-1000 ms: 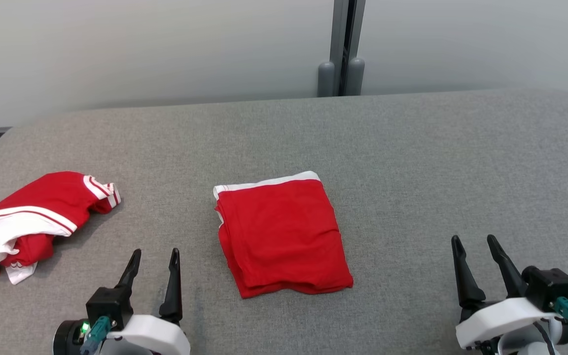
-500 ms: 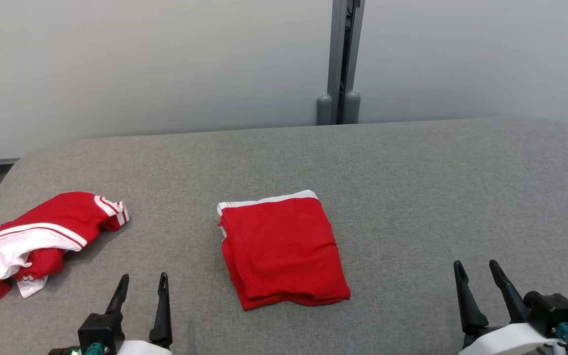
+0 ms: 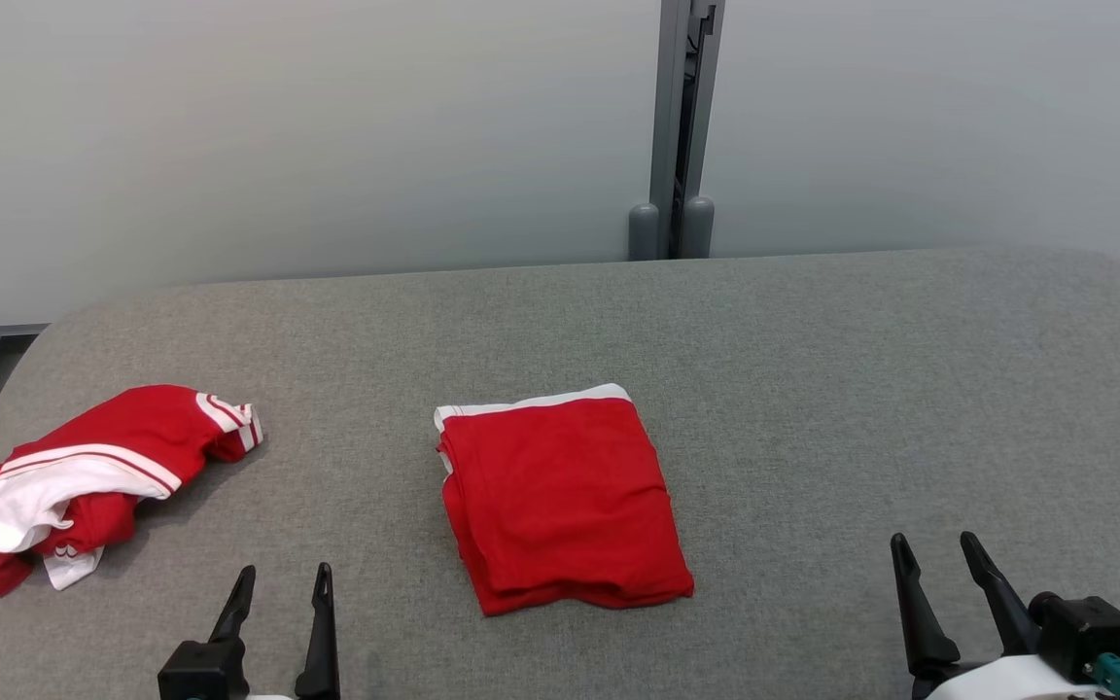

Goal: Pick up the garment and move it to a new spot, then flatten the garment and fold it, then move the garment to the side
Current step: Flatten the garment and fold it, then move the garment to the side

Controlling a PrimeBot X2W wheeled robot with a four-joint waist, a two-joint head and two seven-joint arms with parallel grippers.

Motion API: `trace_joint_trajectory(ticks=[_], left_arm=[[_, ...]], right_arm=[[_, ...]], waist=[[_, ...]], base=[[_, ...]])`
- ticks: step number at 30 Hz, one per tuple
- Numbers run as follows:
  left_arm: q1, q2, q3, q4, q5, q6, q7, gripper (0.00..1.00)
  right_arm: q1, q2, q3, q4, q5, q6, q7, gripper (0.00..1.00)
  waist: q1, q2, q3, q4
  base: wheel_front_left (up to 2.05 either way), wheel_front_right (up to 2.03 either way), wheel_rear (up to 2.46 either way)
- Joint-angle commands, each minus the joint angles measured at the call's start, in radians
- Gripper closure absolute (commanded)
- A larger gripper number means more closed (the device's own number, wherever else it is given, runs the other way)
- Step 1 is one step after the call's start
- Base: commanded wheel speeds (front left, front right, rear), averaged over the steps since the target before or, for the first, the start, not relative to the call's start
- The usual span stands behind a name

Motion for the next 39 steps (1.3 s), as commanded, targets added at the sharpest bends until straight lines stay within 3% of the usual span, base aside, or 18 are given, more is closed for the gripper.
trace_joint_trajectory(ticks=[1, 20, 32, 39], left_arm=[[0.007, 0.004, -0.002, 0.002, -0.003, -0.003, -0.002, 0.0], [-0.031, 0.004, -0.049, -0.006, -0.024, 0.003, -0.002, 0.0], [-0.115, 0.005, -0.118, 0.001, -0.036, -0.013, -0.002, 0.0], [-0.141, 0.004, -0.144, 0.025, -0.039, -0.018, -0.001, 0.0]], right_arm=[[0.009, -0.005, 0.001, -0.003, 0.005, 0.0, -0.004, 0.0], [-0.064, -0.005, 0.08, 0.028, 0.029, 0.0, -0.004, 0.0], [-0.304, -0.005, 0.256, 0.217, 0.204, 0.0, -0.004, 0.0], [-0.416, -0.005, 0.305, 0.313, 0.295, 0.0, -0.004, 0.0]], waist=[[0.0, 0.0, 0.001, 0.001], [0.0, 0.0, 0.087, 0.048], [0.0, 0.0, 0.231, 0.138], [0.0, 0.0, 0.263, 0.182]], base=[[0.0, 0.0, 0.0], [0.0, 0.0, 0.0], [0.0, 0.0, 0.0], [0.0, 0.0, 0.0]])
